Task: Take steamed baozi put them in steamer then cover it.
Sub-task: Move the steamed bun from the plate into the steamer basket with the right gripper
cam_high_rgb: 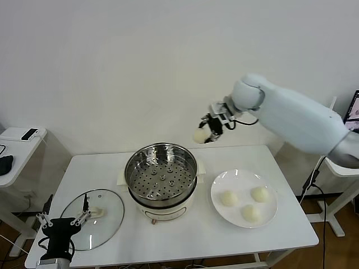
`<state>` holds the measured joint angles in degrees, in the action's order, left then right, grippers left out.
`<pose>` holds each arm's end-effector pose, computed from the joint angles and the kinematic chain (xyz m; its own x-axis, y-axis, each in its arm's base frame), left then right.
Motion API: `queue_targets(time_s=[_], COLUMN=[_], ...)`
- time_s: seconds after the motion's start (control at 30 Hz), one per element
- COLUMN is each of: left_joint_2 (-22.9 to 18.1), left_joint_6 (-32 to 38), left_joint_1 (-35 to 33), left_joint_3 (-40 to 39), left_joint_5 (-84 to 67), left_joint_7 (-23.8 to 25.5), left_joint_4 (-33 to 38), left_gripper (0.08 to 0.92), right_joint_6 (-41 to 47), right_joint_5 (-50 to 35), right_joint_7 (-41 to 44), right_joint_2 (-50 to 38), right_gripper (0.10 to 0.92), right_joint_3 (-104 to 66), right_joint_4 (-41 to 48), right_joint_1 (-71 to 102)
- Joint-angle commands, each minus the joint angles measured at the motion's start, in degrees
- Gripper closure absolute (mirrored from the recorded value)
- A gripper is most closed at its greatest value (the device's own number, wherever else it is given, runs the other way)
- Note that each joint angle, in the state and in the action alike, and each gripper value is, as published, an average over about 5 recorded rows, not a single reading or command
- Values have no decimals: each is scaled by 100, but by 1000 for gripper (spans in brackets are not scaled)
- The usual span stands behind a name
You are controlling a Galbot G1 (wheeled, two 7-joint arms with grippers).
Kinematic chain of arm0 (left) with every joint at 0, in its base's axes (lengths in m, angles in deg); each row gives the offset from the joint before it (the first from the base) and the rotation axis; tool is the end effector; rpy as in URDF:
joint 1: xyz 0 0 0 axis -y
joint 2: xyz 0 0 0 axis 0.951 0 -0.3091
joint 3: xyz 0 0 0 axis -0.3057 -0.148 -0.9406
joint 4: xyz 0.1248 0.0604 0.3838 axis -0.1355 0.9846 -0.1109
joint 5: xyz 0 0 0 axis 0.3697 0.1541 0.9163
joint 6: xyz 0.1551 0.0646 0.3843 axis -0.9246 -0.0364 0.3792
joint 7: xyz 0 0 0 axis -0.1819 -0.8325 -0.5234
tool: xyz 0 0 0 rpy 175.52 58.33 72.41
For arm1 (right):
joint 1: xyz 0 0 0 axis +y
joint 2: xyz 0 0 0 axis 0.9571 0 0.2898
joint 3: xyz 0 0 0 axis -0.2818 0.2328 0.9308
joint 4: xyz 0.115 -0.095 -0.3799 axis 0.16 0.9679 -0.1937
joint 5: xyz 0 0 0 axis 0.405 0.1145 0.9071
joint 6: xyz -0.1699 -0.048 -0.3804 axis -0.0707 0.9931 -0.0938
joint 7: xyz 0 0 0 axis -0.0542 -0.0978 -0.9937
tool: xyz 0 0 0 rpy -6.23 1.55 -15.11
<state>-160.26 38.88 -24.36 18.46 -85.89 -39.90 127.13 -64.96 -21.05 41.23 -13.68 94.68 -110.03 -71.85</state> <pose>0.1494 0.0958 -0.2934 -0.9723 -0.2337 -0.0058 -0.2233 0.9208 0.3197 0.6744 0.0948 -0.0094 -0.3128 -0.3908 0.8657 -0.7301 -0.4841 -0.4823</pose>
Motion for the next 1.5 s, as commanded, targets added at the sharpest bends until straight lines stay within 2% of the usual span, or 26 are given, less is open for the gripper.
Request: queue_targets(time_s=[0.03,0.3,0.47,0.83,1.3,1.4,1.5], left_joint_2=[-13,-52,-71,-141,-208,-217,-221], left_joint_6=[-10,3,4,8,-3,-25,-56], left_joint_1=[24,29,17,16,36,57,83], left_joint_3=[79,233,350,370,326,317,302], left_joint_5=[-50,-85,-129,-120,-111,-120,-123], left_joint_7=[2,-4,-10,-21,-46,-61,-61], left_joint_4=[-6,-18,-27,-1,57,78,96], left_gripper=[177,177,177,177,177,177,177], right_joint_6=[-615,-1762,-2310,-2978,-3565,-3606,-3607], right_joint_5=[-38,1035,1463,2336,2886,2861,2766], right_joint_7=[-228,-521,-621,-963,-1124,-1166,-1168], right_joint_2=[1092,1920,2151,2312,2521,2526,2496], right_gripper=[440,440,440,445,440,399,314], right_joint_3=[746,899,896,700,448,418,426], right_joint_4=[245,1346,1676,2247,2818,2871,2820], right_joint_1=[-248,211,439,814,923,910,869])
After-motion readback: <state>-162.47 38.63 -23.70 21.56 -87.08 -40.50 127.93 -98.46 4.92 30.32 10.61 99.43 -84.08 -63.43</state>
